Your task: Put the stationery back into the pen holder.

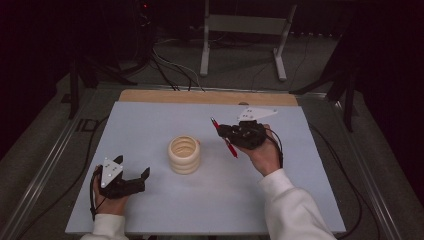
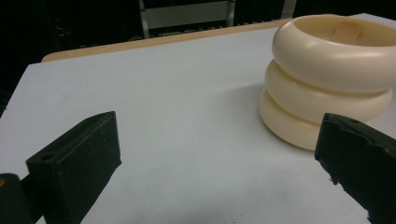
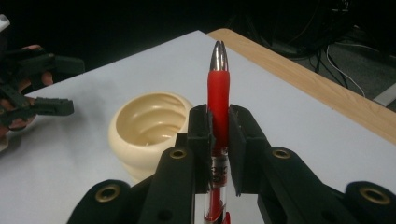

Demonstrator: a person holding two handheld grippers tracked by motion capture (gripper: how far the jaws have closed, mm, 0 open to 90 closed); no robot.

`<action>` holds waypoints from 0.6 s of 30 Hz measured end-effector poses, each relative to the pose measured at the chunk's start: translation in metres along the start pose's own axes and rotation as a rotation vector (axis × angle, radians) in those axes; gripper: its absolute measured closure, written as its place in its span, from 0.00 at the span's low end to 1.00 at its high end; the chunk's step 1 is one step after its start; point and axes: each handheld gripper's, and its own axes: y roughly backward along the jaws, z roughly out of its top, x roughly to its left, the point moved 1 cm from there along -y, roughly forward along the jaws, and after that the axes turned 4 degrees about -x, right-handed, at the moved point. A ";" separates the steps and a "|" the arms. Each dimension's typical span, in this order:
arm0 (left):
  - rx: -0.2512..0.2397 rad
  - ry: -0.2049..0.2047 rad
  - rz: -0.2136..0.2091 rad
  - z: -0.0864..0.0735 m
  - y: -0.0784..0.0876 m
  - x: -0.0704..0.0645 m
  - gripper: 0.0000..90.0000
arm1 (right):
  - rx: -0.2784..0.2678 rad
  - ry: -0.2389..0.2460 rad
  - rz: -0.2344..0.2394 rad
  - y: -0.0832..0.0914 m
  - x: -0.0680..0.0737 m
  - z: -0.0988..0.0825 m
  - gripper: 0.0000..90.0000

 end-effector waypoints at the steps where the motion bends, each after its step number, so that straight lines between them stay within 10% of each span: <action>1: 0.001 0.000 0.000 0.000 0.000 0.000 0.01 | -0.006 -0.003 0.001 -0.001 0.000 0.002 0.90; 18: 0.004 -0.002 -0.001 -0.001 0.000 0.000 0.01 | -0.070 -0.016 0.014 -0.017 0.002 0.018 0.89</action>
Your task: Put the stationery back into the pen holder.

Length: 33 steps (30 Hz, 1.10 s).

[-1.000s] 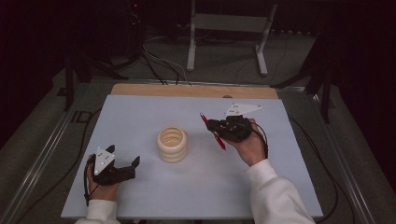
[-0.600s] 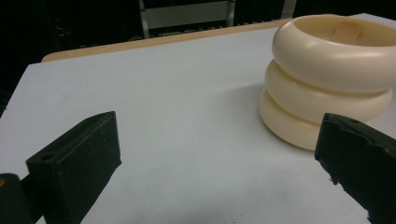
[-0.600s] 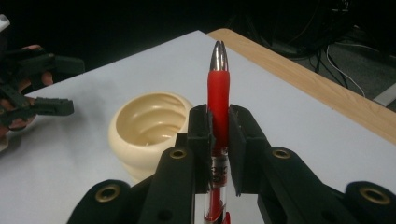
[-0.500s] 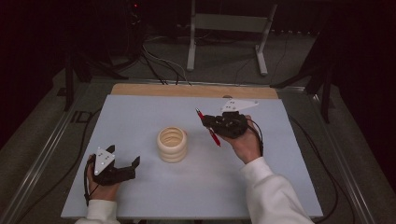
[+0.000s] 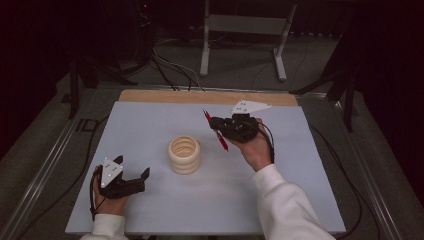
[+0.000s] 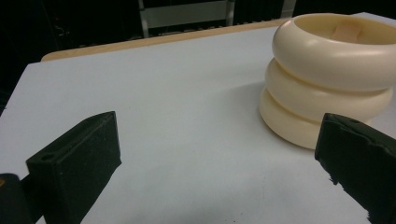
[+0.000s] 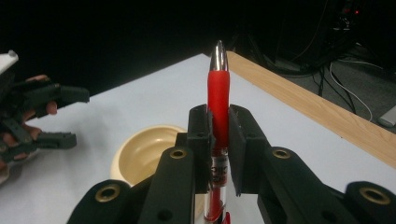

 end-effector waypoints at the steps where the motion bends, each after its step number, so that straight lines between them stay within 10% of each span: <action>1: 0.000 0.000 0.000 0.000 0.000 0.000 0.01 | 0.000 0.000 0.000 0.000 0.000 0.000 0.89; 33: -0.001 0.000 -0.005 0.000 0.000 0.000 0.01 | -0.082 -0.063 0.046 -0.063 0.012 0.009 0.89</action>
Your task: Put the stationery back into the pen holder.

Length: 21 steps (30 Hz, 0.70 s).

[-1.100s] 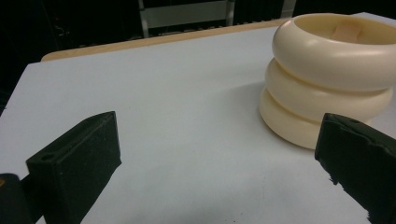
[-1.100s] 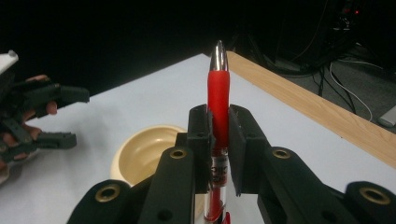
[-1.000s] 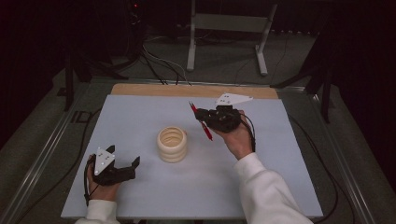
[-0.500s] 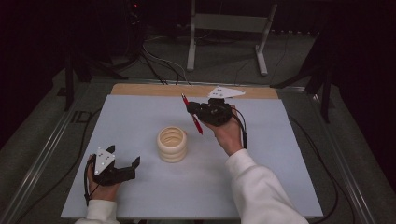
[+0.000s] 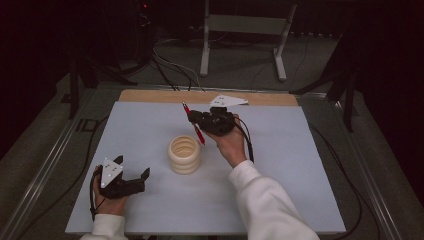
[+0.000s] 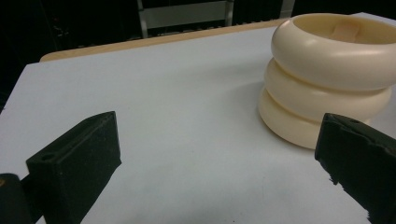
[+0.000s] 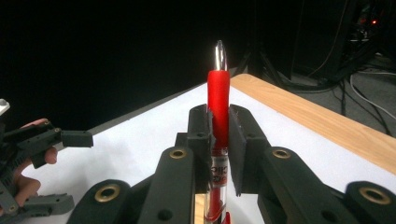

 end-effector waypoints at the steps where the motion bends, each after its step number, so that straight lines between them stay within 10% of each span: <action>1: 0.000 0.000 -0.001 0.000 0.000 0.000 0.01 | -0.003 -0.008 0.001 -0.002 0.000 -0.001 0.89; 21: -0.002 0.002 -0.005 0.000 0.000 0.000 0.01 | -0.002 0.006 0.024 -0.034 0.020 -0.022 0.89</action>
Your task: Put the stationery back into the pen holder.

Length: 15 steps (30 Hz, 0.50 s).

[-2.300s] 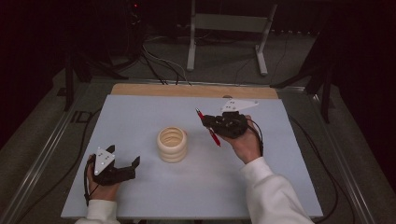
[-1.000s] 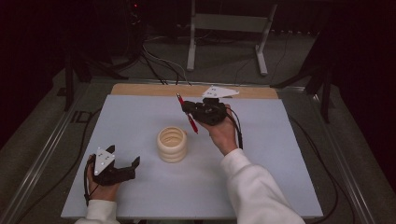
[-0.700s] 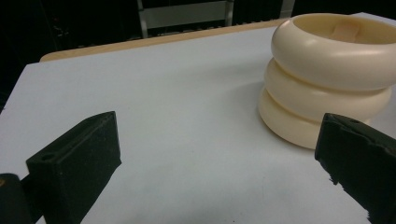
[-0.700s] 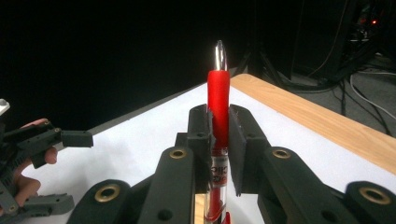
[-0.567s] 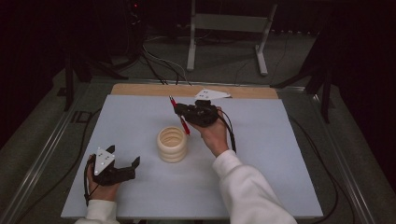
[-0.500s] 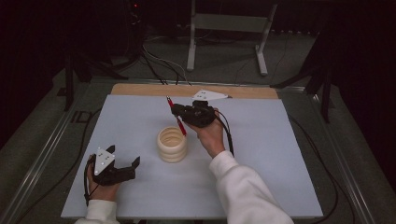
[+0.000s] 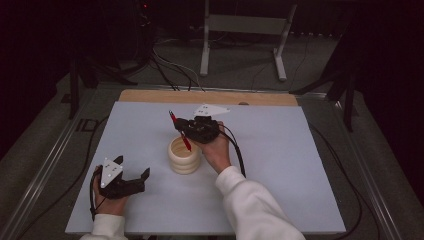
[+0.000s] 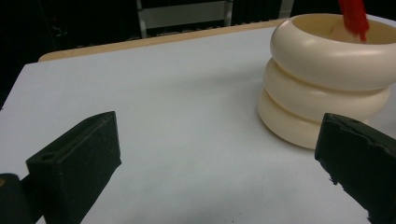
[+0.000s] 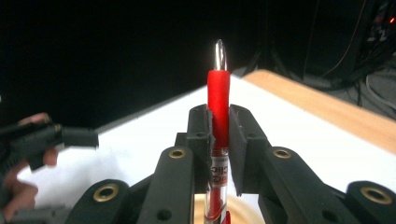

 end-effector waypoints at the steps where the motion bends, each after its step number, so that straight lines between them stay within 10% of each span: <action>1: 0.001 0.001 -0.001 0.000 0.000 0.000 0.01 | 0.010 0.001 -0.001 -0.001 0.000 -0.003 0.89; 10: 0.005 -0.005 -0.002 0.000 -0.001 -0.001 0.01 | 0.106 0.040 0.000 -0.001 0.002 -0.020 0.86; 15: 0.005 -0.004 -0.003 0.000 -0.001 -0.001 0.01 | 0.130 0.048 0.001 0.004 0.003 -0.022 0.61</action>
